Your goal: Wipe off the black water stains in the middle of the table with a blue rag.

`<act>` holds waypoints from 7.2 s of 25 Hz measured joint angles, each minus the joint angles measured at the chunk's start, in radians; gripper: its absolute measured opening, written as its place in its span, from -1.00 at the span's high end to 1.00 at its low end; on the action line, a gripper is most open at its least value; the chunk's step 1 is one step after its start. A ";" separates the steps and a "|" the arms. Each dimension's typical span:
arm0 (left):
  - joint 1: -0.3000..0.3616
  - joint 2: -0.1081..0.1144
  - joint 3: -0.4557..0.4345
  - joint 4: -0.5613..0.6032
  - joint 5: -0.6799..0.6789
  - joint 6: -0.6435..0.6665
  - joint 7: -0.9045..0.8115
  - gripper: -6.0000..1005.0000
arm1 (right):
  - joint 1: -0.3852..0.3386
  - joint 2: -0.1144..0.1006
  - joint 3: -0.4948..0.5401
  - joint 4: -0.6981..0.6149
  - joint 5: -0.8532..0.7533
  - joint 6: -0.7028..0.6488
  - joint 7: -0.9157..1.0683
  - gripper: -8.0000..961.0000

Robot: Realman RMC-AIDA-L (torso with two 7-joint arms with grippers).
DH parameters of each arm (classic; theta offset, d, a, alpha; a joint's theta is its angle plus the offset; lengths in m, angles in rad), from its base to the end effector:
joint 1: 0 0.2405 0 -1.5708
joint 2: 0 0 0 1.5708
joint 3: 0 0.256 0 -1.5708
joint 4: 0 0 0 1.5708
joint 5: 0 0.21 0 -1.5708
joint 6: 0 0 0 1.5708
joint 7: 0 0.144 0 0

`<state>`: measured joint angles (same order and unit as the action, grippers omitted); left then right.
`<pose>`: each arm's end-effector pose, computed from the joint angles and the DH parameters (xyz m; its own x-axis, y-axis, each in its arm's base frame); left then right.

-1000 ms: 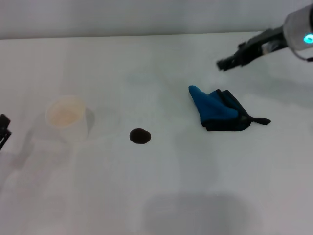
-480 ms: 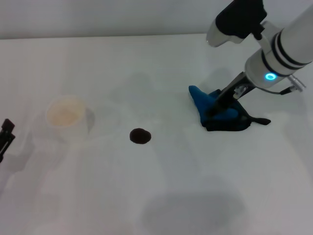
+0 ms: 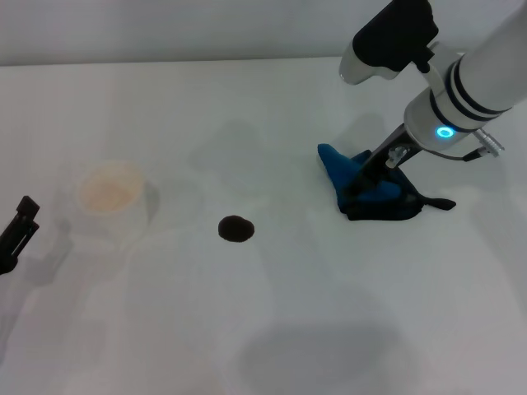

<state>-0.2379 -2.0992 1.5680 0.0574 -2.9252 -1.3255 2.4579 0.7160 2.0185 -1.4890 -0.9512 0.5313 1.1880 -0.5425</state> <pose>-0.3636 0.2429 -0.0335 0.4273 0.1785 0.8863 0.8881 -0.2664 -0.3745 0.2236 0.3972 -0.0271 0.6927 -0.6946 0.1940 -0.5072 -0.6604 -0.5537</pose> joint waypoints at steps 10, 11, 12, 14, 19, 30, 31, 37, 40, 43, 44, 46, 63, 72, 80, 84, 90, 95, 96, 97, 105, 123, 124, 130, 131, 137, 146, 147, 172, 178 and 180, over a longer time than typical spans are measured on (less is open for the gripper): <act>-0.001 0.005 -0.007 0.001 -0.001 -0.002 -0.002 -0.76 | 0.018 0.000 -0.002 0.038 0.001 -0.048 0.001 -0.50; -0.001 0.005 -0.008 0.001 -0.001 -0.005 -0.002 -0.76 | 0.022 -0.001 -0.002 0.045 0.001 -0.050 0.002 -0.44; -0.001 0.005 -0.008 0.001 -0.001 -0.009 -0.002 -0.76 | 0.025 -0.001 -0.002 0.051 0.001 -0.051 0.003 -0.34; -0.001 0.005 -0.008 0.001 -0.001 -0.018 -0.002 -0.76 | 0.041 0.000 -0.001 0.074 0.001 -0.051 0.004 -0.14; 0.001 0.007 -0.008 0.001 -0.002 -0.025 -0.002 -0.76 | 0.081 0.000 -0.002 0.133 -0.001 -0.051 0.012 0.30; 0.003 0.007 -0.010 0.003 -0.002 -0.035 -0.002 -0.75 | 0.085 0.001 -0.002 0.114 -0.002 -0.031 -0.004 0.71; 0.003 0.007 -0.010 0.002 -0.002 -0.038 -0.002 -0.75 | 0.085 0.002 -0.002 0.112 0.002 -0.026 -0.007 0.73; 0.005 0.007 -0.012 0.002 -0.002 -0.071 -0.002 -0.76 | 0.078 0.003 -0.002 0.111 0.184 0.054 -0.127 0.82; 0.005 0.007 -0.012 0.002 -0.003 -0.082 -0.002 -0.76 | 0.060 0.005 -0.010 0.110 0.282 0.089 -0.196 0.83; 0.001 0.007 -0.013 0.002 -0.003 -0.086 -0.002 -0.76 | 0.038 0.007 -0.049 0.110 0.371 0.088 -0.241 0.83; -0.001 0.007 -0.013 0.002 -0.003 -0.087 -0.002 -0.76 | 0.027 0.008 -0.074 0.112 0.440 0.078 -0.279 0.83; -0.006 0.007 -0.013 0.002 -0.003 -0.088 -0.002 -0.76 | 0.022 0.009 -0.092 0.117 0.481 0.067 -0.304 0.83; -0.026 0.008 -0.014 0.005 -0.003 -0.089 -0.002 -0.76 | 0.015 0.009 -0.375 0.235 0.879 -0.248 -0.581 0.84; -0.030 0.008 -0.019 0.013 -0.003 -0.089 -0.002 -0.76 | 0.025 0.009 -0.502 0.255 0.969 -0.403 -0.613 0.84; -0.029 0.008 -0.032 0.013 -0.003 -0.089 -0.002 -0.76 | 0.029 0.009 -0.521 0.259 0.967 -0.505 -0.613 0.84; -0.030 0.008 -0.039 0.013 -0.003 -0.089 -0.002 -0.76 | 0.054 0.009 -0.521 0.295 0.963 -0.546 -0.613 0.84; -0.027 0.008 -0.040 0.014 -0.003 -0.089 -0.002 -0.76 | 0.076 0.006 -0.518 0.344 0.962 -0.637 -0.610 0.84; -0.025 0.008 -0.040 0.015 -0.003 -0.106 -0.002 -0.76 | 0.075 0.000 -0.510 0.346 0.938 -0.677 -0.606 0.84; -0.025 0.008 -0.040 0.015 -0.003 -0.110 -0.002 -0.76 | 0.076 -0.001 -0.508 0.348 0.938 -0.684 -0.606 0.85; -0.025 0.008 -0.040 0.015 -0.003 -0.112 -0.002 -0.76 | 0.076 -0.002 -0.502 0.351 0.937 -0.691 -0.607 0.85; -0.024 0.008 -0.040 0.015 -0.003 -0.117 -0.002 -0.76 | 0.058 0.000 -0.387 0.369 0.878 -0.765 -0.606 0.85; -0.025 0.012 -0.041 0.028 -0.003 -0.118 -0.002 -0.76 | 0.005 0.009 -0.390 0.294 0.884 -0.356 -0.659 0.85; -0.024 0.012 -0.043 0.028 -0.003 -0.118 -0.002 -0.76 | 0.002 0.009 -0.394 0.287 0.884 -0.332 -0.668 0.85; -0.029 0.012 -0.053 0.029 -0.003 -0.117 -0.002 -0.76 | 0.010 0.009 -0.459 0.265 0.910 -0.303 -0.678 0.85; -0.030 0.012 -0.053 0.029 -0.003 -0.117 -0.002 -0.76 | 0.010 0.010 -0.463 0.265 0.914 -0.316 -0.678 0.85; -0.030 0.013 -0.053 0.029 -0.003 -0.116 -0.002 -0.76 | 0.001 0.006 -0.443 0.274 0.928 -0.443 -0.678 0.85; -0.028 0.013 -0.052 0.029 -0.003 -0.117 -0.002 -0.76 | 0.002 -0.006 -0.242 0.332 0.791 -0.501 -0.670 0.85; -0.028 0.013 -0.052 0.029 -0.003 -0.117 -0.002 -0.76 | -0.002 -0.006 -0.211 0.332 0.760 -0.500 -0.667 0.85; -0.024 0.011 -0.053 0.029 -0.001 -0.152 -0.002 -0.76 | -0.046 -0.005 0.019 0.237 0.484 -0.351 -0.668 0.80; -0.023 0.012 -0.053 0.028 -0.001 -0.156 -0.002 -0.76 | -0.160 -0.003 0.052 0.067 0.498 -0.360 -0.666 0.59; -0.023 0.012 -0.052 0.029 -0.001 -0.157 -0.002 -0.76 | -0.190 -0.003 0.095 0.027 0.539 -0.358 -0.669 0.52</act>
<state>-0.2606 -2.0877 1.5155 0.0859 -2.9267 -1.4823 2.4559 0.5263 2.0153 -1.3940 -0.9238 1.0703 0.8303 -1.2116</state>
